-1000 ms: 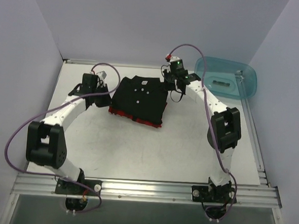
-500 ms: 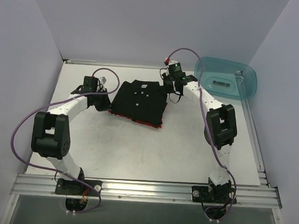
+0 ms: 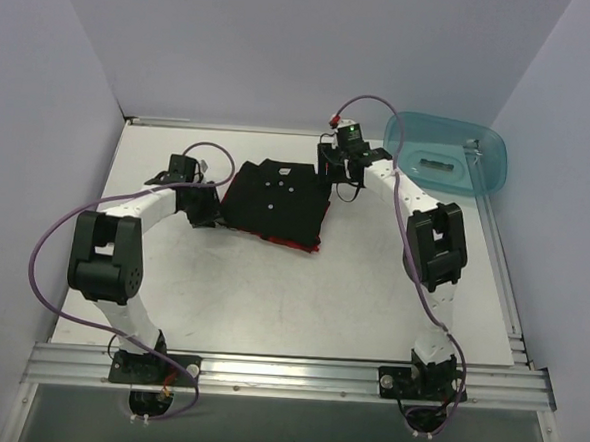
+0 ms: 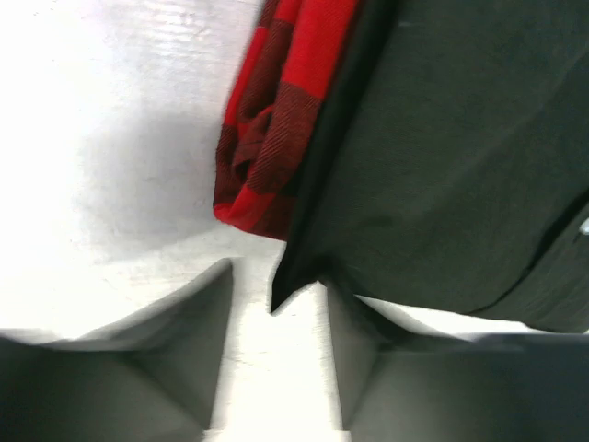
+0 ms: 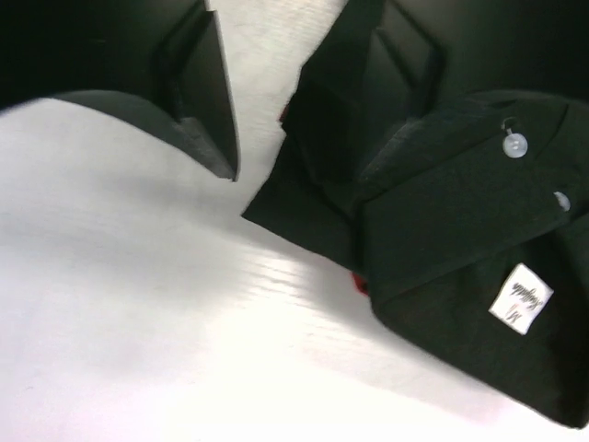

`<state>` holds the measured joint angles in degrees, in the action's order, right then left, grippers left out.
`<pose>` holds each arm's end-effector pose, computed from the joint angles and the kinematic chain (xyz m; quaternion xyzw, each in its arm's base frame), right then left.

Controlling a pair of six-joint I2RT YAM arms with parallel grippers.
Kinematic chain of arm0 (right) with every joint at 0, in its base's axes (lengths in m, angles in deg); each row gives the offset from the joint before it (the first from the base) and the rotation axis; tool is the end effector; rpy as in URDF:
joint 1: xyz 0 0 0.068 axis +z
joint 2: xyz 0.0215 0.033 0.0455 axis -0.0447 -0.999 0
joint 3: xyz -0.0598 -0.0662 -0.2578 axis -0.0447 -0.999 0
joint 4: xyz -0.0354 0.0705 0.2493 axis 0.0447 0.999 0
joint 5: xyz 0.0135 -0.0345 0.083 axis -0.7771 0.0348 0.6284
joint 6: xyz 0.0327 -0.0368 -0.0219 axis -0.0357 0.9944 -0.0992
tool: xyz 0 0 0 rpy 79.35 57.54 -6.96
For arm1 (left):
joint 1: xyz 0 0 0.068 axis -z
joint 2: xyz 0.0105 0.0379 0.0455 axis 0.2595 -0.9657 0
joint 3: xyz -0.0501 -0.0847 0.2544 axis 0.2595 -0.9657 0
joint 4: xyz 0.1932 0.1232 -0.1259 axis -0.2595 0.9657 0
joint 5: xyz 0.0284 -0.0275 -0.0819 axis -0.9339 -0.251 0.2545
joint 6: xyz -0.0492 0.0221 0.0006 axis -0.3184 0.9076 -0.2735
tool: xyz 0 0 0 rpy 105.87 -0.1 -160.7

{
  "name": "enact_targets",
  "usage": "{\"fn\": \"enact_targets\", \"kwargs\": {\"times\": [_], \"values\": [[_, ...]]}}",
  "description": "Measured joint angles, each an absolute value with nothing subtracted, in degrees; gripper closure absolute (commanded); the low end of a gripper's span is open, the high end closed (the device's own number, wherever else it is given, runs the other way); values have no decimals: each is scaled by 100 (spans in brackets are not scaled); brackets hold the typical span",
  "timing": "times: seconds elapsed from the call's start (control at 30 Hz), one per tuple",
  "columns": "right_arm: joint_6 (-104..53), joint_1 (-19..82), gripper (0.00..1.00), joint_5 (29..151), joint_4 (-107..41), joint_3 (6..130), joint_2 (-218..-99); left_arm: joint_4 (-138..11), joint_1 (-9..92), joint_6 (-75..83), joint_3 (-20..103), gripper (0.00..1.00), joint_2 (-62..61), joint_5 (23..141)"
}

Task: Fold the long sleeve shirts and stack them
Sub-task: Neatly place the folded shirt to the corner

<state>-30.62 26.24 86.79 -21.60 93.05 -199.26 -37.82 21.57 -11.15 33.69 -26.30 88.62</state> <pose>0.4569 0.2032 0.2450 -0.1081 0.8740 0.1741 0.4406 0.3541 -0.0498 0.1825 -0.1311 0.9482 -0.1950 0.2141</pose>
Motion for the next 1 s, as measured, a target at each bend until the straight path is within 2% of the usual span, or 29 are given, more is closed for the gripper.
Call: {"fn": "enact_targets", "kwargs": {"times": [0.03,0.1,0.17,0.3,0.33,0.47,0.7,0.87,1.0], "values": [[-3053,2581,32,8666,-2174,9305,-19920,-3745,2157,-1144,3363,33,-2606,8821],[-3046,2495,25,8631,-2171,9292,-19874,-3686,2159,-1251,3291,15,-2442,8729],[-3053,2432,21,8555,-2132,9253,-19734,-3620,2159,-1397,3157,3,-2072,8637],[-3097,2321,10,8441,-1975,9006,-19008,-3743,2178,-1854,2663,3,-809,8418],[-3129,2316,0,8422,-1966,8848,-18705,-3826,2207,-2044,2453,2,-376,8392],[-3468,2316,0,8398,-1933,7854,-17037,-4379,2668,-2768,1728,3,568,8337],[-4117,2235,0,8662,-1929,5823,-14405,-6020,4021,-4391,336,3,439,7603],[-4312,2203,0,8826,-1579,4691,-12851,-7017,4583,-5049,207,2,-195,6705],[-4395,2203,0,8979,-1343,4342,-12018,-7902,4773,-5261,239,3,-739,6163]]}}
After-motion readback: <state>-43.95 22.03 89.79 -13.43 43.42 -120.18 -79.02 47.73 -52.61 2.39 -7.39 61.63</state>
